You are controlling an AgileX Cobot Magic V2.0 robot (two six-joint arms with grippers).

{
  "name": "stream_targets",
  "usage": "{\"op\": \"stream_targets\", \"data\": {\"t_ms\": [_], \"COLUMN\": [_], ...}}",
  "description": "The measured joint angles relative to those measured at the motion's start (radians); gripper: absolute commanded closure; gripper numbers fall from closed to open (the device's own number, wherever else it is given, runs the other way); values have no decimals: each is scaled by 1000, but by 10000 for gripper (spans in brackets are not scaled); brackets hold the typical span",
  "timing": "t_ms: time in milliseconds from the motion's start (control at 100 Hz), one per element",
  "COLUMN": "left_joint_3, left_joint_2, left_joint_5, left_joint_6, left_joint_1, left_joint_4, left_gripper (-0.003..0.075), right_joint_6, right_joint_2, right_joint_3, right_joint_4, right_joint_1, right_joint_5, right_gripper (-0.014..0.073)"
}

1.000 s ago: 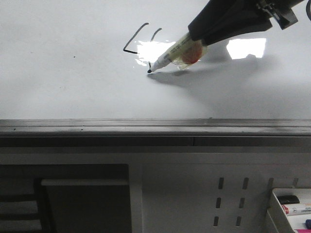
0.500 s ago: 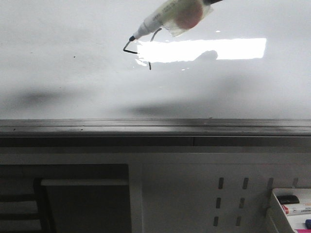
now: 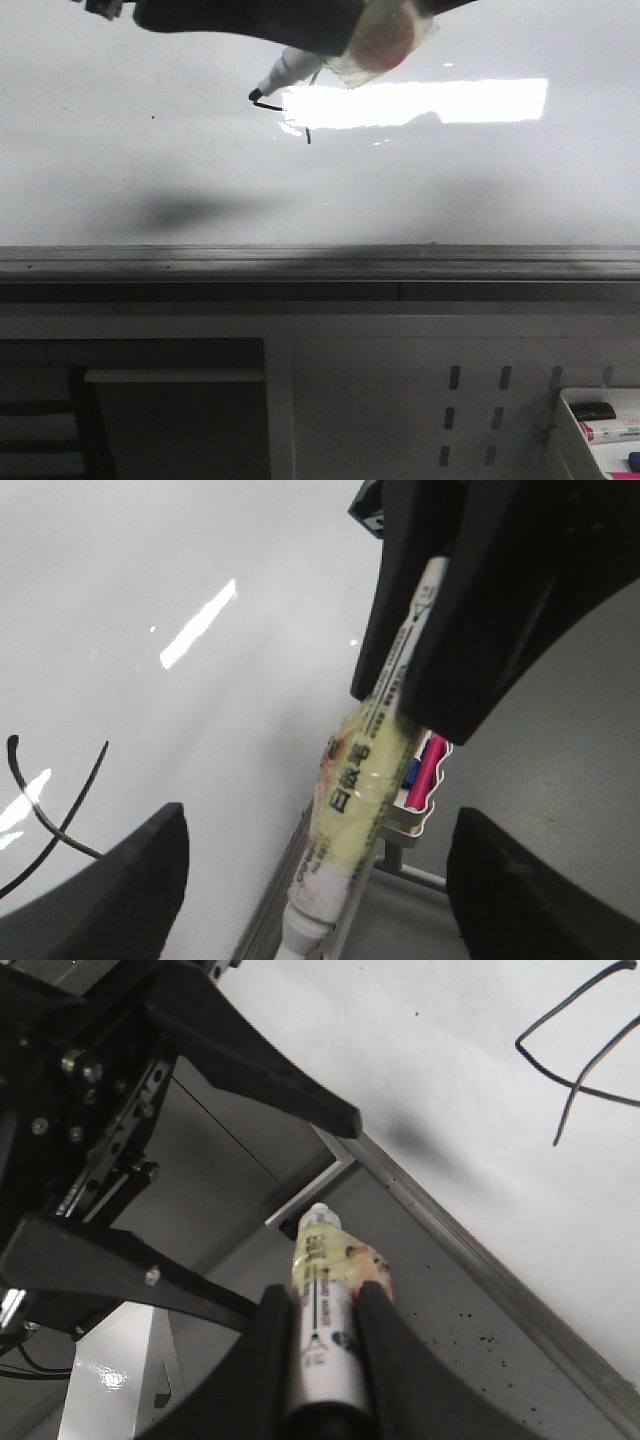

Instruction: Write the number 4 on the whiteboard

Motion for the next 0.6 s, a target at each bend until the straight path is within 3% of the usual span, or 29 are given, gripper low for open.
{"op": "stream_targets", "data": {"t_ms": [120, 400, 600], "left_joint_3": [-6, -15, -21], "left_joint_2": [26, 42, 42], "left_joint_5": [8, 10, 21], "left_joint_6": [0, 9, 41], "left_joint_1": [0, 0, -2], "left_joint_4": [0, 0, 0], "left_gripper": [254, 467, 496], "right_joint_6": [0, 0, 0], "right_joint_2": [0, 0, 0], "right_joint_3": [0, 0, 0], "right_joint_4": [0, 0, 0], "right_joint_1": [0, 0, 0], "right_joint_5": [4, 12, 12], "right_gripper": [646, 646, 646]}}
